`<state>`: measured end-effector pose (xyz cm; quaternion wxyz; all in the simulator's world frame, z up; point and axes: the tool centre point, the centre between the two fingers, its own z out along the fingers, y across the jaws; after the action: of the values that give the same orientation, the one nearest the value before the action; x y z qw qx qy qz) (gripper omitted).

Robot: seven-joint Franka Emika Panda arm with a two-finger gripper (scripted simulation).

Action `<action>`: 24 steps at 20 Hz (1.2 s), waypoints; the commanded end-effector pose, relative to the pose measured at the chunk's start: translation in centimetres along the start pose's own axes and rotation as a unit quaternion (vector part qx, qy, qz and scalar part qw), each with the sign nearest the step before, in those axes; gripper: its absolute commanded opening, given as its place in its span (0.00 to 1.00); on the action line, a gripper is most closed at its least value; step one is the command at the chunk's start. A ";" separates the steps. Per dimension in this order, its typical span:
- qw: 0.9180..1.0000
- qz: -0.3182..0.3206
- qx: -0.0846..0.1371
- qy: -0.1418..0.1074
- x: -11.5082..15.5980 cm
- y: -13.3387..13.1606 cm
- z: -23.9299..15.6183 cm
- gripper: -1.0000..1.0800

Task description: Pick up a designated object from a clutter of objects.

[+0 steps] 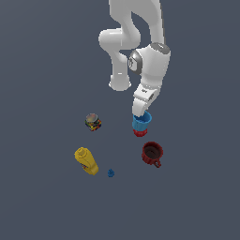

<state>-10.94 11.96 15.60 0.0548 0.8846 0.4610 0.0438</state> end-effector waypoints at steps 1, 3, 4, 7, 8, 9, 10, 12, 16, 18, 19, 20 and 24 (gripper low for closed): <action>1.000 0.000 -0.001 0.001 0.0 0.0 -1.0 0.00; 1.000 0.000 0.000 0.002 -0.1 0.0 -2.0 0.00; 1.000 0.000 0.000 0.002 -0.2 -0.1 -2.6 0.00; 1.000 0.000 0.001 0.002 -0.3 -0.2 -4.5 0.00; 1.000 0.000 0.001 0.002 -0.4 -0.2 -5.2 0.00; 1.000 -0.001 0.001 0.003 -0.5 -0.2 -6.0 0.00; 1.000 -0.001 0.001 0.003 -0.5 -0.3 -6.8 0.00; 1.000 -0.001 0.001 0.003 -0.7 -0.3 -8.4 0.00; 1.000 -0.001 0.001 0.003 -1.0 -0.4 -11.9 0.00; 1.000 -0.001 0.001 0.003 -1.2 -0.4 -13.6 0.00; 1.000 -0.001 0.001 0.003 -1.3 -0.5 -14.4 0.00; 1.000 -0.001 0.001 0.003 -1.4 -0.5 -15.3 0.00; 1.000 -0.001 0.001 0.002 -1.7 -0.5 -18.6 0.00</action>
<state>-14.44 11.93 32.55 0.0528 0.8843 0.4617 0.0447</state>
